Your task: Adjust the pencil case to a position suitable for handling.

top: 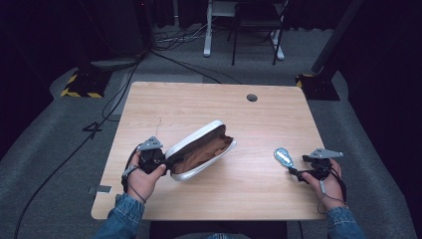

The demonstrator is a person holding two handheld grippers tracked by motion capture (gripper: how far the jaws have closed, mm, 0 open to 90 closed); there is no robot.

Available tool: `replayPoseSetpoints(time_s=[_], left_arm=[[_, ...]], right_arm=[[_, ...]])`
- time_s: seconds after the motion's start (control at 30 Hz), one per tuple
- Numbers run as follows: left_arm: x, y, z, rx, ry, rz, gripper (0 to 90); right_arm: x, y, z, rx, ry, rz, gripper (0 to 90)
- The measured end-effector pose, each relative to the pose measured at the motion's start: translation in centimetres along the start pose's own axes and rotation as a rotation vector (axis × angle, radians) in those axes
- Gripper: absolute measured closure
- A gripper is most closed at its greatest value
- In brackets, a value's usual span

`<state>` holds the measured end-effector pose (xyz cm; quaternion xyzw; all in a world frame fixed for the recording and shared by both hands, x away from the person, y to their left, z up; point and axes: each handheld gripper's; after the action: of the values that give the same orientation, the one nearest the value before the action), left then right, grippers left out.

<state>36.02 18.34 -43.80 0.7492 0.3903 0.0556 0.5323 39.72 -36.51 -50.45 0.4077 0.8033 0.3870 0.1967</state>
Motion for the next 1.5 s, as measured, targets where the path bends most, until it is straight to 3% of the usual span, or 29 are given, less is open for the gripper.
replayPoseSetpoints(time_s=[0.2,0.9,1.5], left_arm=[[-1.7,0.1,0.9,0.016,-0.043,0.028,83.3],[-5.0,-0.7,3.1,0.089,-0.167,0.069,83.1],[-6.5,-2.0,5.3,0.152,-0.245,0.085,83.0]], right_arm=[[0.0,0.0,0.0,0.000,0.000,0.000,14.9],[0.0,0.0,0.0,-0.001,0.000,-0.001,15.0],[0.0,0.0,0.0,0.000,0.001,-0.001,15.1]])
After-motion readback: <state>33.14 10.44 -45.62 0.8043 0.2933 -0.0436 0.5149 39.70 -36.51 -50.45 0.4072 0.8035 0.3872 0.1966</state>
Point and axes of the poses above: each handheld gripper's, and its own axes: z roughly forward along the jaws, y roughly out of its top, x roughly to its left, and after that the axes turned 4 degrees about -x, right-handed
